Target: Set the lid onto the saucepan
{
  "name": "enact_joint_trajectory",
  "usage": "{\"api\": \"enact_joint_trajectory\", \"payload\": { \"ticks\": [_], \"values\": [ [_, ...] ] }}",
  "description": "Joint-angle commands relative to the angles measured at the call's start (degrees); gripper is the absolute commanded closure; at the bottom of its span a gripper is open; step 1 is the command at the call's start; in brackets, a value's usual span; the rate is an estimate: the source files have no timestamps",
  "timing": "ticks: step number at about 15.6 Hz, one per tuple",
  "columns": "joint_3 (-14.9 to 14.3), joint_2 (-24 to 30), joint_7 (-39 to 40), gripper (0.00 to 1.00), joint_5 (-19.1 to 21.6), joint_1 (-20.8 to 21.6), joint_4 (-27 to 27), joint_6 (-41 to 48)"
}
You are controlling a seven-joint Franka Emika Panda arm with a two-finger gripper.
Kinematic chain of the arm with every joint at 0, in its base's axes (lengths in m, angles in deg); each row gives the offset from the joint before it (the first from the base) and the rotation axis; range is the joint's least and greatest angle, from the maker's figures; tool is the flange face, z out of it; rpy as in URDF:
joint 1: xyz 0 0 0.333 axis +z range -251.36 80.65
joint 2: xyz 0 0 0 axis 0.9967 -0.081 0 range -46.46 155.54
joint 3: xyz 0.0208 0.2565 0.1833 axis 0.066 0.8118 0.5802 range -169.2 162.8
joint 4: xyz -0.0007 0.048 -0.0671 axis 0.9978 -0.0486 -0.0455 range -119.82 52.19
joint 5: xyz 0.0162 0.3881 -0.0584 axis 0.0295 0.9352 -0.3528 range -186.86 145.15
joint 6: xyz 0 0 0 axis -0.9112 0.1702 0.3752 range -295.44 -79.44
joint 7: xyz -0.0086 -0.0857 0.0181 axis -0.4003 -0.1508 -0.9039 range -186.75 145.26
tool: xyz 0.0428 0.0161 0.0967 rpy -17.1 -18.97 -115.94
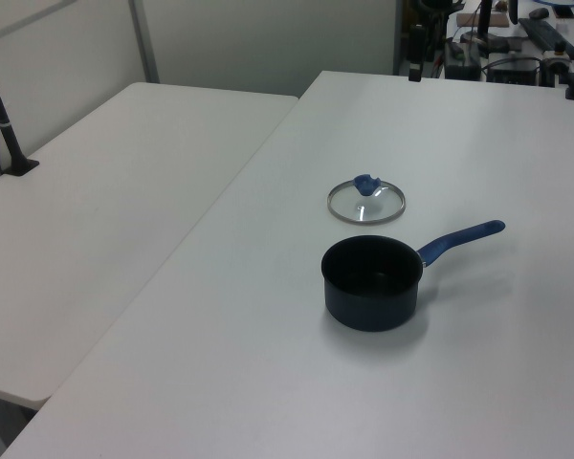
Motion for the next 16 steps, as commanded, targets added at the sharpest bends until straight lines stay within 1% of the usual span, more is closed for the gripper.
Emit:
{"api": "enact_joint_trajectory", "payload": {
  "ticks": [1, 12, 13, 16],
  "values": [
    [-0.4, 0.8, 1.1, 0.00, 0.4, -1.4, -0.1, 1.6],
    [-0.2, -0.4, 1.0, 0.00, 0.8, -1.7, -0.1, 0.6],
    [-0.2, -1.0, 1.2, 0.00, 0.9, -1.8, -0.1, -0.4],
    [-0.2, -5.0, 0.6, 0.00, 1.1, -1.8, 0.2, -5.1]
  ]
}}
